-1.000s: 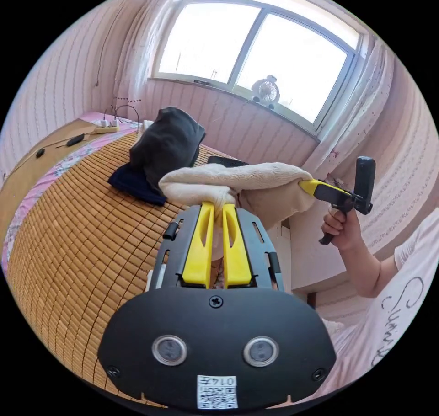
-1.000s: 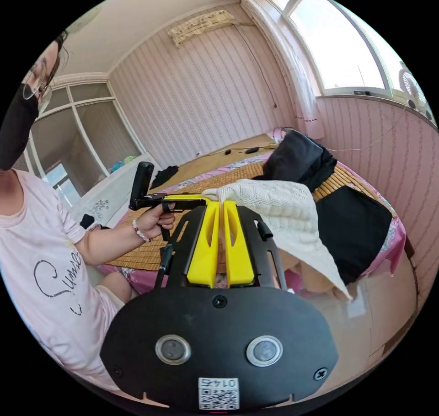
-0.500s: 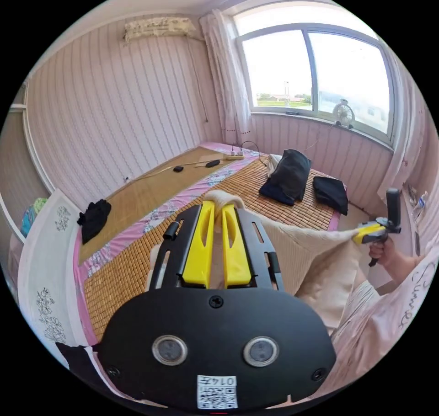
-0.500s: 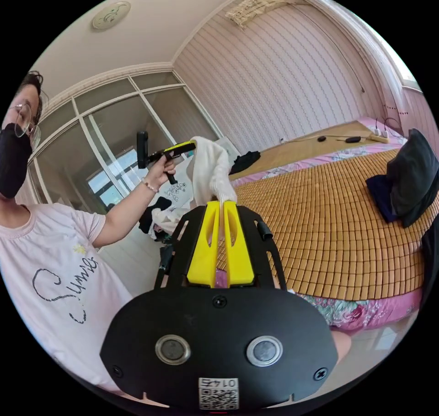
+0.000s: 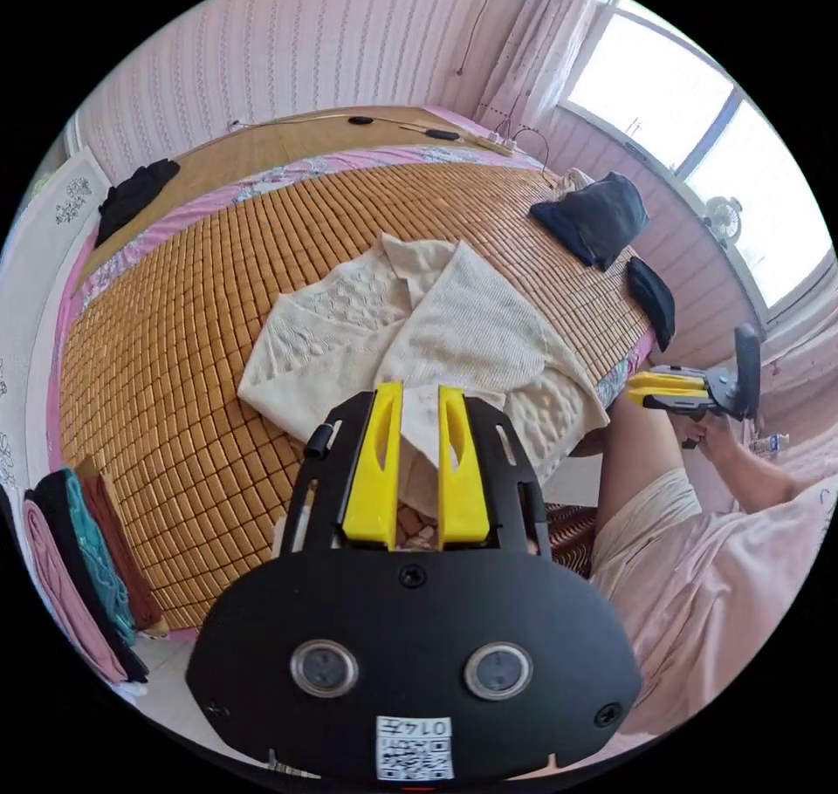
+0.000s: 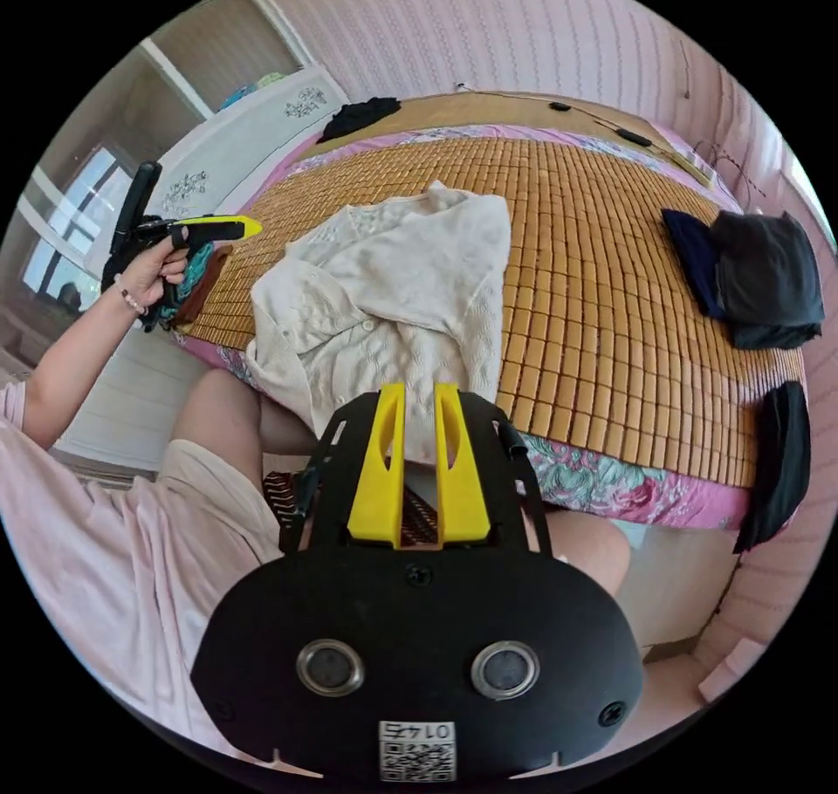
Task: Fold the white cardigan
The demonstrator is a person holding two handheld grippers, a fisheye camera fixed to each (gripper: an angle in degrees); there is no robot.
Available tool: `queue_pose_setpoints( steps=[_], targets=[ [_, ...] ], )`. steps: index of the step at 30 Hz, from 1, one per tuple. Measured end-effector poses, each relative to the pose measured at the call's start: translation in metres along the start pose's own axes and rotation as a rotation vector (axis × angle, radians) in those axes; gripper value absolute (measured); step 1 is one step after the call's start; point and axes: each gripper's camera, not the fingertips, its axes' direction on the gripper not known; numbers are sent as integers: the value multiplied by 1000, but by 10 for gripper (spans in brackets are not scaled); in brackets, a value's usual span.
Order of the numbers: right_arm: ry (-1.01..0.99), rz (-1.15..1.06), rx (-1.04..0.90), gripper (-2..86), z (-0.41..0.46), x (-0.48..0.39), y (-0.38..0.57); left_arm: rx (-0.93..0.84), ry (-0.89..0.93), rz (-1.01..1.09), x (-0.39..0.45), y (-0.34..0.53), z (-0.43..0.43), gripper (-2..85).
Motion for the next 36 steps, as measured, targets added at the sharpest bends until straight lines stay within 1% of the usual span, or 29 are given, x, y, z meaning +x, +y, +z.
queue_pose_setpoints(
  steps=[3,7,9,11,12,13,14,16,17,19,20,21,23,26,28,29,30,31,32,34,36],
  targets=[
    [10,-168,-38,106,38,-37,-55,-63,41,-45,-3,20,11,91],
    [-5,-366,-73,112,89,-87,-126,-11,79,-152,-10,42,0,90],
    [-26,-426,-88,112,111,-107,-153,-59,254,-203,-8,52,12,81],
    [-27,-463,-118,112,135,-123,-176,-120,307,-171,4,58,21,49],
    [-34,-480,-148,112,150,-131,-189,-153,292,-153,14,64,23,41],
    [-46,-492,-180,112,165,-138,-199,-167,284,-140,18,67,22,37],
    [-47,-496,-196,112,172,-141,-202,-211,318,-87,26,73,19,36],
    [-40,-522,-259,112,205,-151,-206,-263,376,-68,31,83,10,42],
    [-34,-537,-282,113,215,-154,-204,-265,368,-52,34,90,-3,46],
    [81,-603,-399,106,262,-160,-192,-252,319,-33,36,97,-26,52],
    [117,-609,-422,102,273,-160,-189,-238,293,-37,35,99,-42,57],
    [140,-616,-379,78,277,-159,-187,-221,272,-42,33,100,-57,58],
    [147,-578,-349,45,275,-152,-194,-173,218,-44,28,99,-81,58],
    [6,-484,-264,19,246,-118,-207,-90,154,-46,18,88,-114,58],
    [-109,-329,-129,7,200,-67,-212,-52,117,-31,14,77,-128,60],
    [-119,-285,-86,5,187,-51,-212,-31,82,-20,12,67,-133,61],
    [-133,-203,-4,4,158,-17,-209,-13,56,-15,10,55,-136,63],
    [-136,-123,66,3,131,17,-204,-4,51,-9,9,48,-136,64],
    [-127,-84,102,3,118,34,-200,12,52,6,8,33,-135,67],
    [-41,48,218,5,71,97,-181,17,57,31,10,8,-126,75],
    [54,131,267,6,46,135,-166,-20,78,58,19,-33,-101,89]
  ],
)
